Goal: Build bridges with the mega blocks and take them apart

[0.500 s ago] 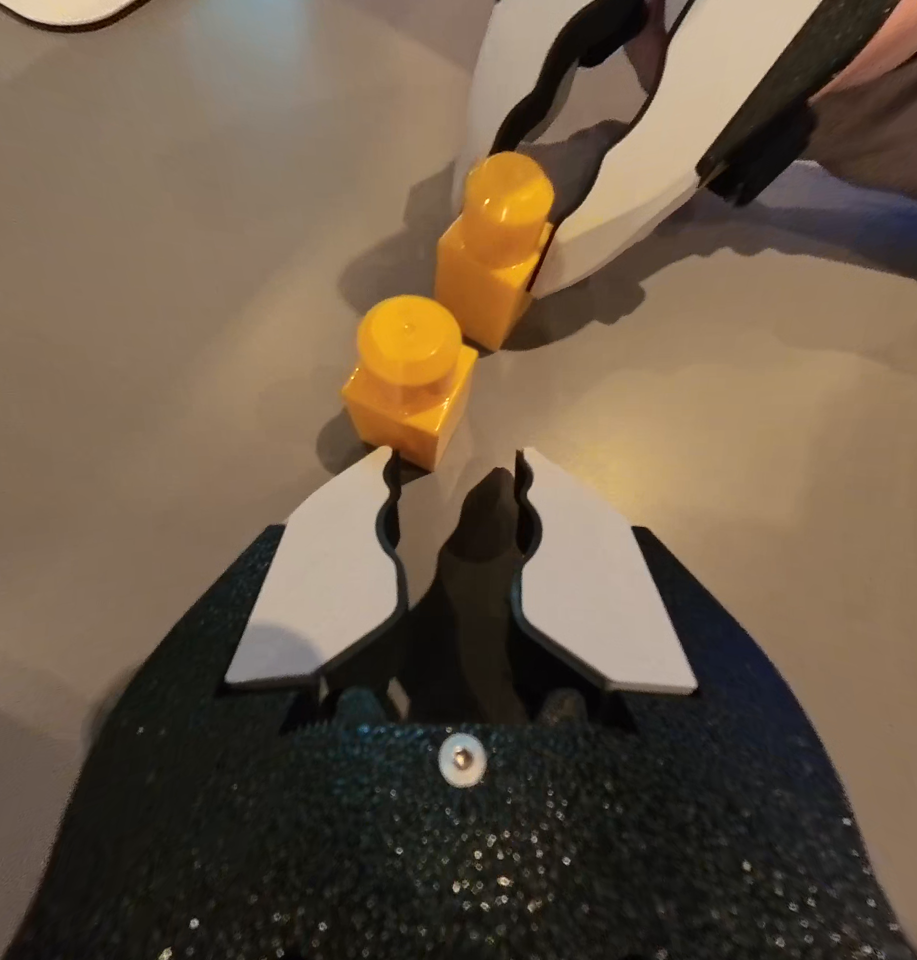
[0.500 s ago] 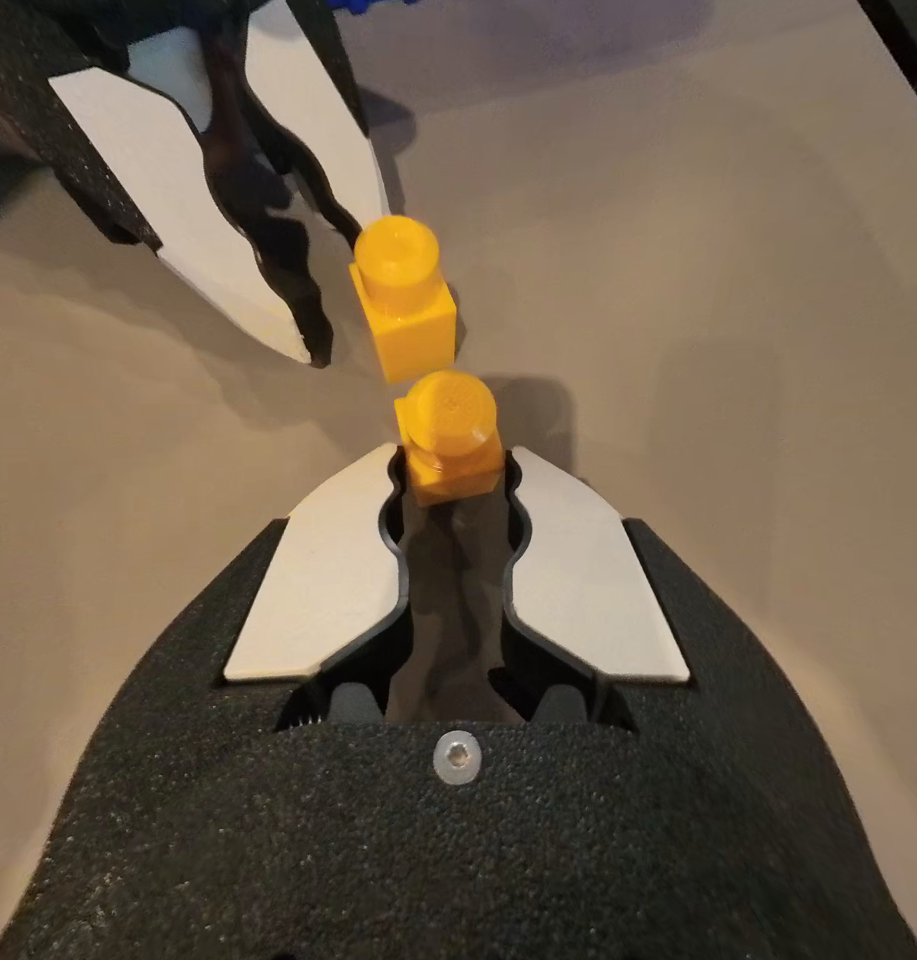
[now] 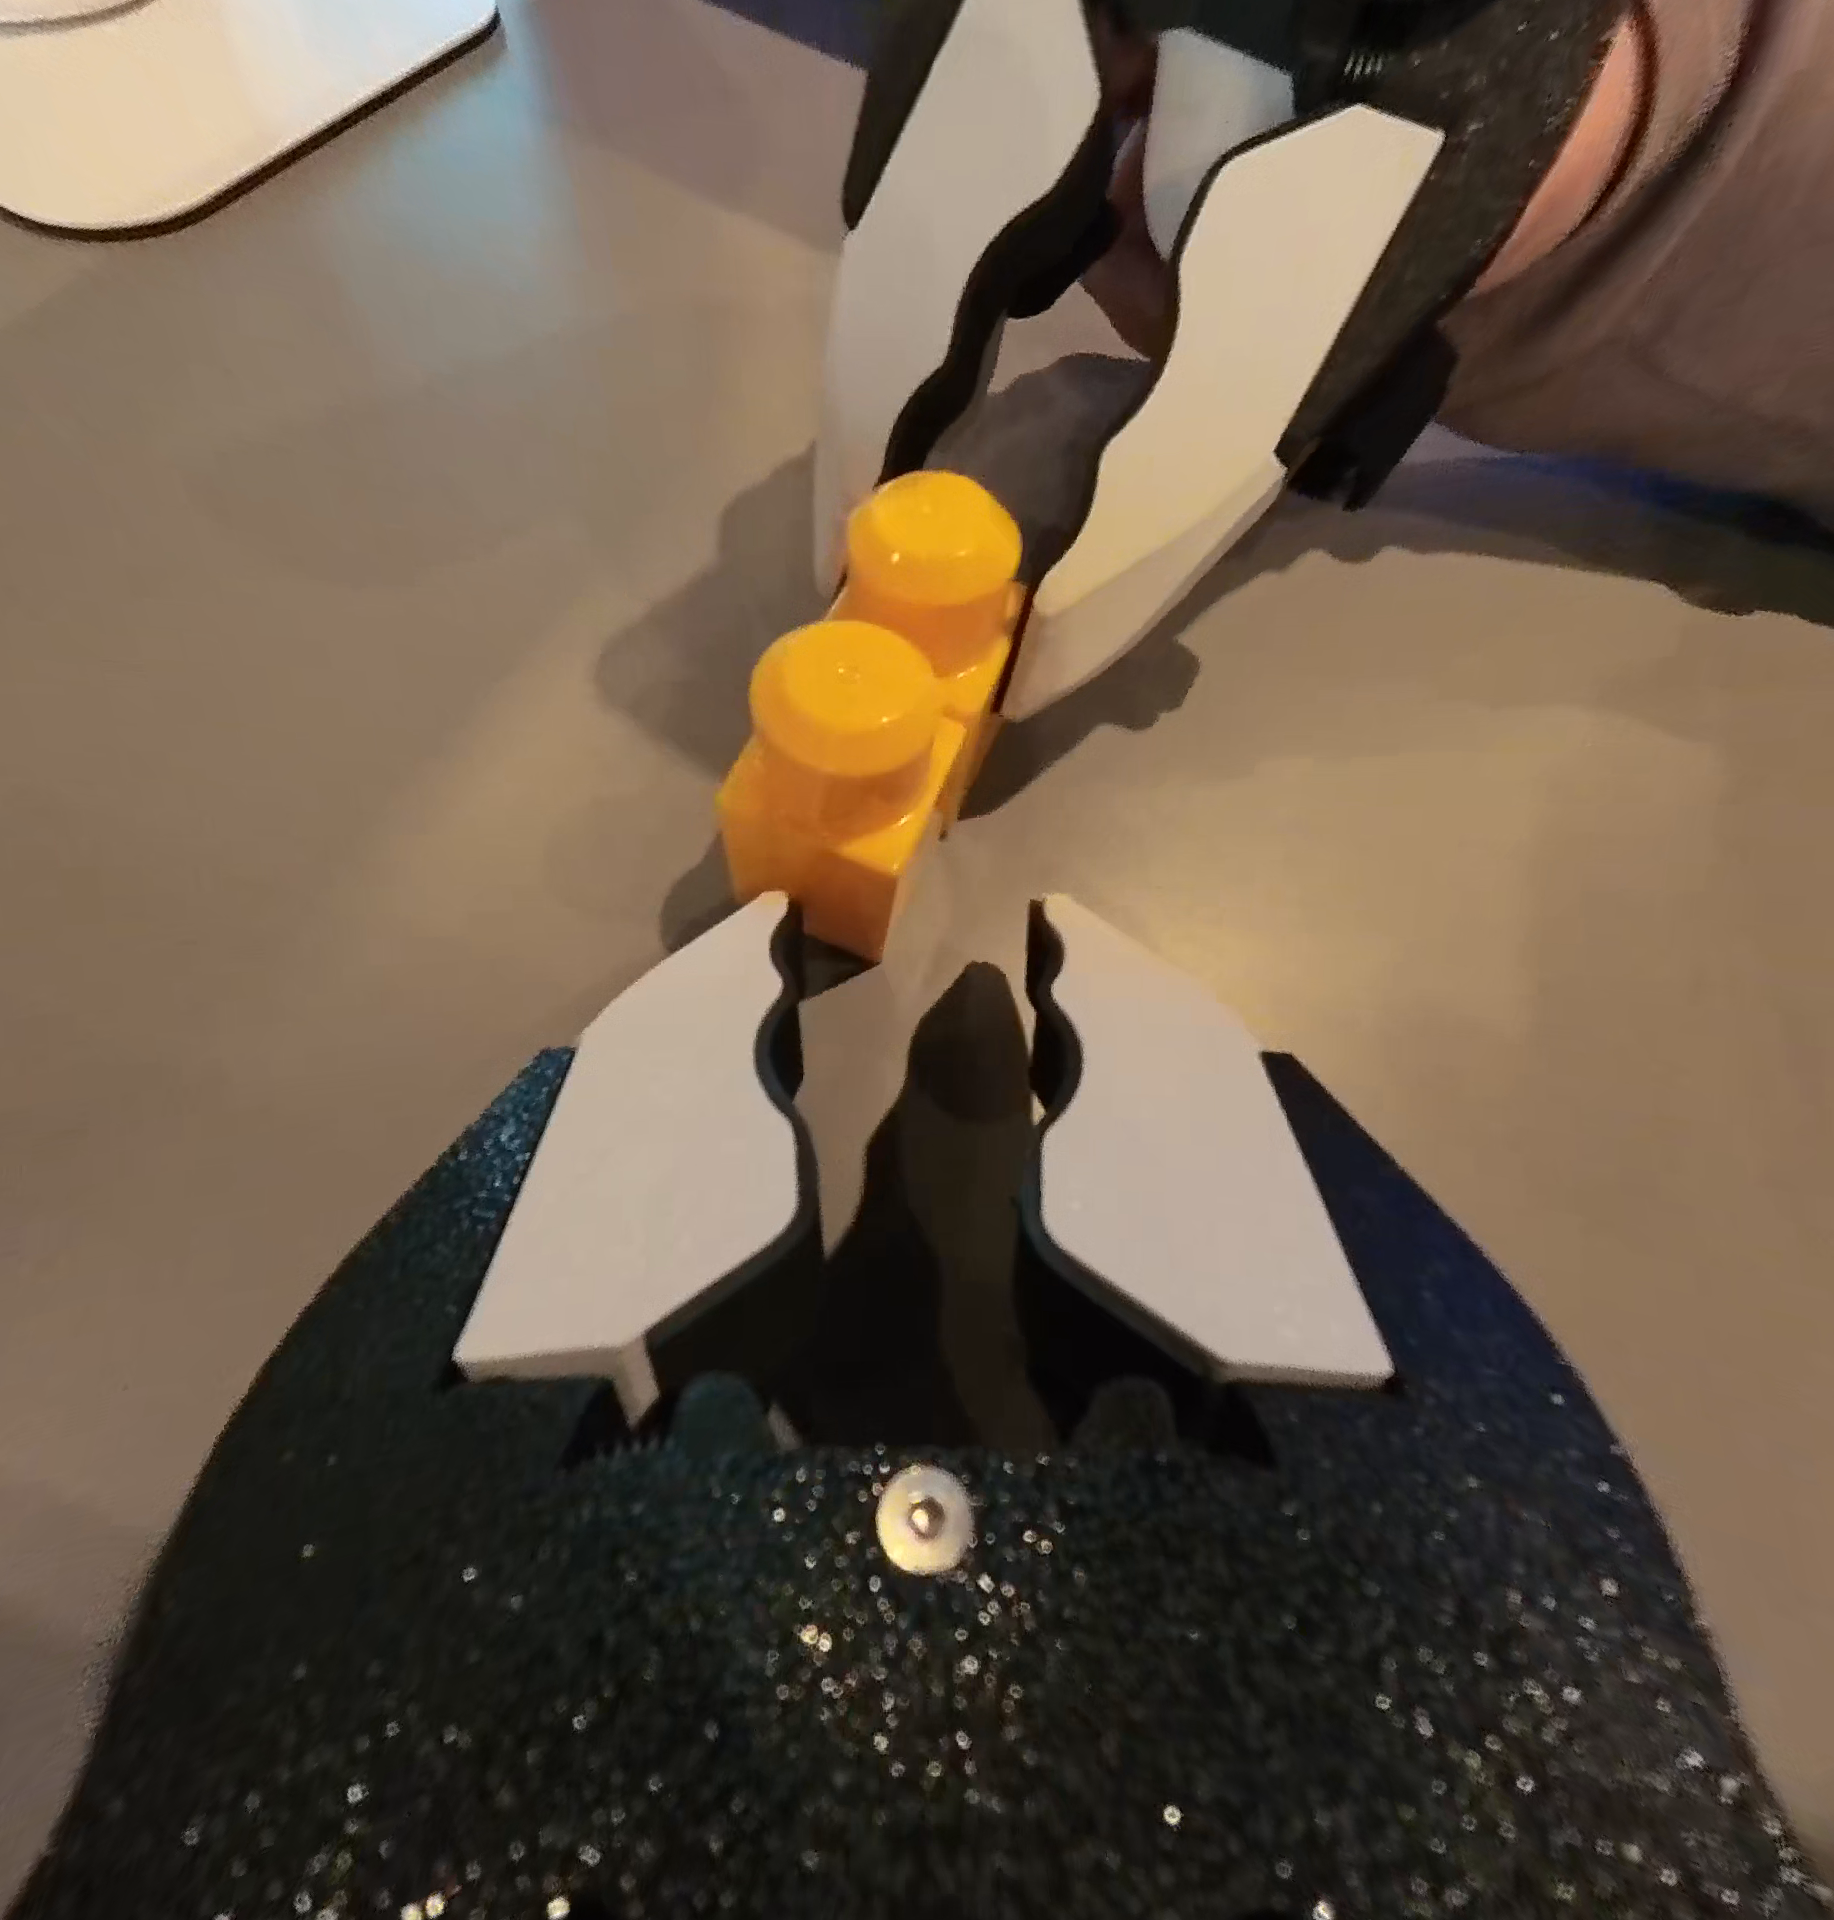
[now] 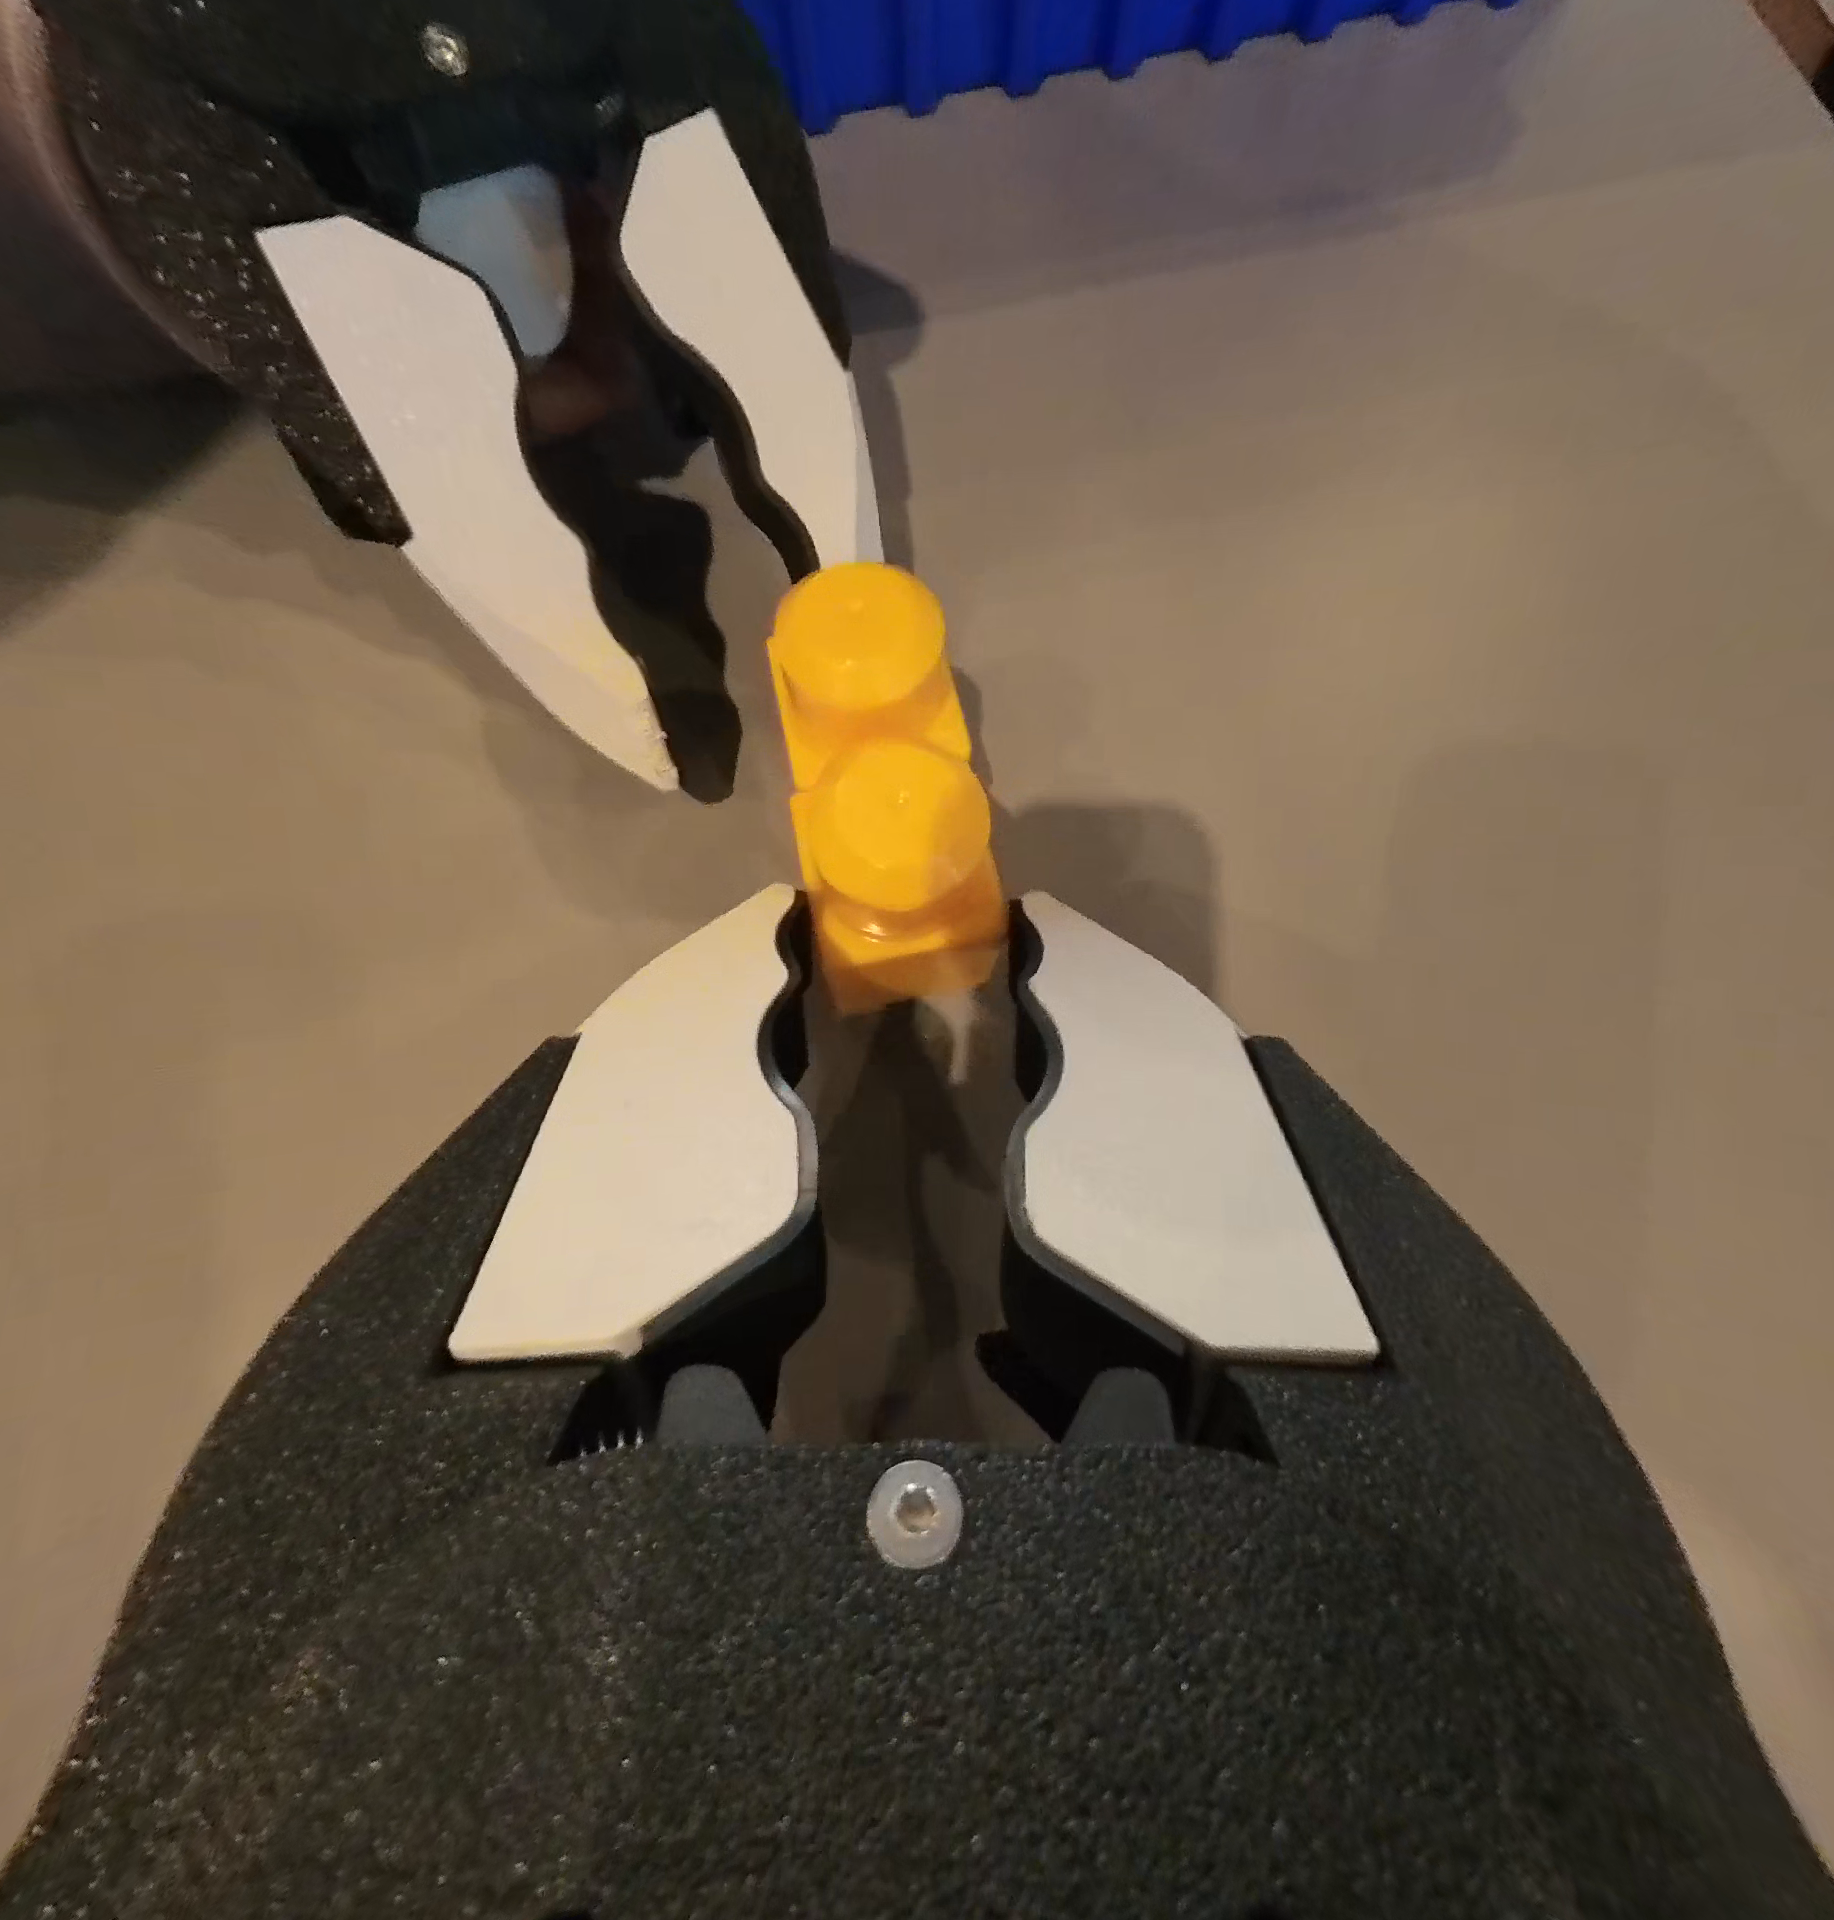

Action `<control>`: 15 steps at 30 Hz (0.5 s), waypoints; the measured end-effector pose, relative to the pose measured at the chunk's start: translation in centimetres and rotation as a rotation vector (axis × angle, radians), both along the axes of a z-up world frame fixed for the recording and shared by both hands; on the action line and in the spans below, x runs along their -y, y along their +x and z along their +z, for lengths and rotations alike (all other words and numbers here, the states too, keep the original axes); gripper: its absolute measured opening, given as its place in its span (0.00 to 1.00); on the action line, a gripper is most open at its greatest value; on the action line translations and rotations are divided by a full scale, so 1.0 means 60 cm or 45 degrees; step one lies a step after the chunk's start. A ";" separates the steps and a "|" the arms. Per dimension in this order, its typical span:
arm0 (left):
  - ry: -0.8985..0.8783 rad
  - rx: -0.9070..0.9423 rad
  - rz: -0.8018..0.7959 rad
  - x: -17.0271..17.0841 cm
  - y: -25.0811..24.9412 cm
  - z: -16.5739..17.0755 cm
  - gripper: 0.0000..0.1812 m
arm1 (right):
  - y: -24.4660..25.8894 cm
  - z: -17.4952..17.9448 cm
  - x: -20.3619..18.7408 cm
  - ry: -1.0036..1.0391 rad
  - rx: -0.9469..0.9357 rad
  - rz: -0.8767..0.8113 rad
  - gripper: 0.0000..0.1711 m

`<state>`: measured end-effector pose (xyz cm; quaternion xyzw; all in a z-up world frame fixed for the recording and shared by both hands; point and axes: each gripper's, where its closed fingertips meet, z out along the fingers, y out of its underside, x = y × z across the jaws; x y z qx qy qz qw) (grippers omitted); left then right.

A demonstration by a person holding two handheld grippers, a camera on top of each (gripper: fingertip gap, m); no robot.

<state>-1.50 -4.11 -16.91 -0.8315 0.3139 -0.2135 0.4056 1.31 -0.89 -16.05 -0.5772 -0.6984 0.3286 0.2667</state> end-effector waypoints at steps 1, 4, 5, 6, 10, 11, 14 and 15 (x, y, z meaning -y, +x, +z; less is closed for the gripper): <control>0.006 -0.003 0.000 0.000 0.000 0.000 0.22 | 0.001 0.000 0.001 -0.005 0.000 -0.002 0.21; 0.030 -0.016 -0.002 0.000 0.001 0.002 0.22 | 0.001 0.000 0.005 -0.022 -0.017 -0.007 0.21; 0.035 -0.024 -0.004 0.000 0.000 0.001 0.22 | 0.000 0.000 0.006 -0.021 -0.019 -0.009 0.21; 0.036 -0.028 -0.004 0.001 0.000 0.000 0.21 | 0.000 0.000 0.007 -0.021 -0.018 -0.009 0.21; 0.024 -0.020 -0.001 0.002 -0.002 0.000 0.21 | -0.002 0.000 0.009 -0.010 -0.013 -0.021 0.21; 0.025 -0.019 0.004 0.001 -0.003 0.000 0.21 | -0.002 0.000 0.009 -0.008 -0.015 -0.025 0.21; 0.034 -0.026 0.023 0.000 -0.011 0.003 0.22 | -0.002 0.000 0.008 -0.009 -0.021 -0.031 0.21; 0.036 -0.020 0.026 0.000 -0.013 0.004 0.22 | -0.002 0.000 0.006 -0.007 -0.023 -0.033 0.21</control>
